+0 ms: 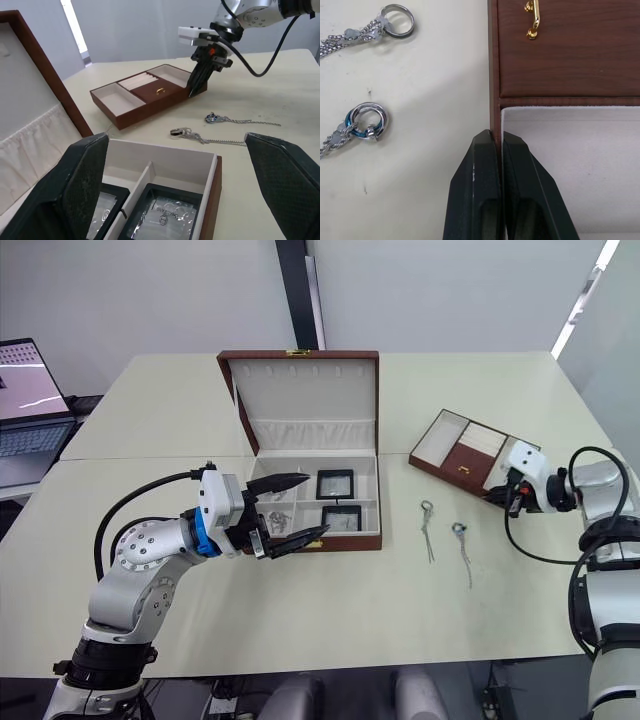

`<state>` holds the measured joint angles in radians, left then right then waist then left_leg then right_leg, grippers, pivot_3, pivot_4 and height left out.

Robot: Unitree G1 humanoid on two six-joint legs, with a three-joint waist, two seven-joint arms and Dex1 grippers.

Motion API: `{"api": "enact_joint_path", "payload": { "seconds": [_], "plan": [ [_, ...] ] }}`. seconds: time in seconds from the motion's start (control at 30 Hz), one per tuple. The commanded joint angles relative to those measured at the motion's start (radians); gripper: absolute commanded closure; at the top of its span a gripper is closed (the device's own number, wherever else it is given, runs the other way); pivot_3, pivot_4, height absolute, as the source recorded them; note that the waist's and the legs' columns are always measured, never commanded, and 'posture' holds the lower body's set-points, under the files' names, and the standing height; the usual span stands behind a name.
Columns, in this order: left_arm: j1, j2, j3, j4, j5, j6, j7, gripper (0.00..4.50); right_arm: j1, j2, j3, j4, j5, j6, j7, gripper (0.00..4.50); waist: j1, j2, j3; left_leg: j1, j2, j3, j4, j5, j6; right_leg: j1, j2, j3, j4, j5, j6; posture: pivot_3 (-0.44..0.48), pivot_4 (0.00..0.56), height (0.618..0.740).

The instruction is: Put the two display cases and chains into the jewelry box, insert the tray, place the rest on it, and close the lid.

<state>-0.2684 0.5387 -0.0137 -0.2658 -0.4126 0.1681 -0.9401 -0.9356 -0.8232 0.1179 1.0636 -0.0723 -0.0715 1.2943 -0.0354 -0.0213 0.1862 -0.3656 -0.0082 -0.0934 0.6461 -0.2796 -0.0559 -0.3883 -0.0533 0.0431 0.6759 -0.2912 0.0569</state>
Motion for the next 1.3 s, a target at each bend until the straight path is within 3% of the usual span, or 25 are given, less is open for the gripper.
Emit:
{"api": "enact_joint_path", "payload": {
  "seconds": [0.03, 0.37, 0.6, 0.83, 1.07, 1.3],
  "plan": [
    [0.066, -0.007, 0.021, -0.052, -0.002, -0.015, 0.033, 0.00, 0.105, -0.099, -0.079, -0.230, 0.086, 0.075, 0.073, 4.49, 0.002, 0.000, 0.000, 0.000, 0.000, 0.000, 0.000, 0.000, 0.000, 0.000, 0.000, 0.000, 0.000, 0.000, 0.000, 0.000, 0.150, 0.740],
    [0.250, 0.003, 0.115, -0.161, -0.034, -0.024, 0.087, 0.00, 0.577, -0.274, -0.268, -1.068, 0.330, 0.516, 0.096, 4.49, -0.002, 0.003, -0.001, 0.001, 0.000, 0.000, 0.001, 0.000, 0.000, 0.001, 0.000, 0.001, 0.001, 0.000, 0.000, 0.000, 0.150, 0.740],
    [0.410, -0.015, 0.191, -0.255, -0.043, -0.024, 0.162, 0.00, 0.665, -0.304, -0.292, -1.340, 0.448, 0.676, 0.079, 4.49, 0.005, 0.003, -0.001, 0.001, 0.001, -0.001, 0.001, 0.000, 0.000, 0.001, 0.000, 0.000, 0.000, 0.000, 0.001, 0.000, 0.150, 0.740],
    [0.591, -0.071, 0.283, -0.303, -0.035, -0.053, 0.247, 0.00, 0.475, -0.184, -0.079, -1.432, 0.471, 0.742, 0.020, 4.49, 0.001, 0.002, 0.000, 0.001, 0.001, -0.001, 0.000, 0.000, 0.000, 0.002, 0.002, -0.001, -0.001, 0.000, 0.001, 0.000, 0.150, 0.740],
    [0.703, -0.143, 0.306, -0.372, -0.006, -0.095, 0.339, 0.00, 0.278, -0.083, 0.153, -1.346, 0.345, 0.734, -0.005, 4.49, 0.009, 0.001, 0.000, -0.002, 0.001, -0.003, 0.000, 0.000, 0.000, 0.001, -0.001, -0.002, -0.003, 0.000, 0.001, 0.000, 0.150, 0.740],
    [0.793, -0.203, 0.302, -0.398, 0.025, -0.146, 0.390, 0.00, 0.126, 0.050, 0.282, -1.255, 0.277, 0.728, -0.015, 4.49, 0.006, 0.001, 0.001, -0.001, 0.000, -0.003, 0.000, 0.000, 0.000, 0.001, 0.000, -0.002, -0.004, 0.000, 0.001, 0.000, 0.150, 0.740]
  ]
}}
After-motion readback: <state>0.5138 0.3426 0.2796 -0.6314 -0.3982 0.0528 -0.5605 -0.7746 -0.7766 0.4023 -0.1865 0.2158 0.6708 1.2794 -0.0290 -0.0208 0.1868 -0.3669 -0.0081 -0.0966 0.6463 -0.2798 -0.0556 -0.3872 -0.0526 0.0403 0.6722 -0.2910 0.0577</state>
